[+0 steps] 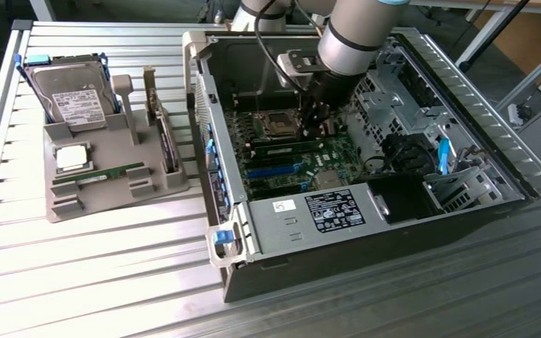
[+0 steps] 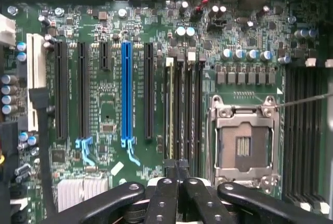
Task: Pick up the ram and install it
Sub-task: 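Press down the ram until it locks into place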
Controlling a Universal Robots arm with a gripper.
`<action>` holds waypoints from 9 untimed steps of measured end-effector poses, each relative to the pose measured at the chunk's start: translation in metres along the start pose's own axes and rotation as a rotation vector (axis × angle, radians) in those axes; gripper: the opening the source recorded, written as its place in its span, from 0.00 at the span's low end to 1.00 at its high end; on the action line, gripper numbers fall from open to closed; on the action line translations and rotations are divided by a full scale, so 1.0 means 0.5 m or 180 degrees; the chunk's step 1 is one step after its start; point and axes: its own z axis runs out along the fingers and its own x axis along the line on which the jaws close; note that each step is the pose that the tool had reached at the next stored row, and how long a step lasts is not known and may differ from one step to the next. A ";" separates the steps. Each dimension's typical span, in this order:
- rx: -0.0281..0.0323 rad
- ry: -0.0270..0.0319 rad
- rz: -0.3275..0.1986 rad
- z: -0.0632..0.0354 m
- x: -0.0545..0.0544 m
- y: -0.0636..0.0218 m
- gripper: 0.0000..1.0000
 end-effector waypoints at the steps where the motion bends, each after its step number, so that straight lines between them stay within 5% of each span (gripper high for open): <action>1: 0.0000 0.0000 0.0000 -0.009 -0.001 -0.004 0.09; 9: -0.0005 0.0001 0.0000 -0.038 -0.004 -0.050 0.09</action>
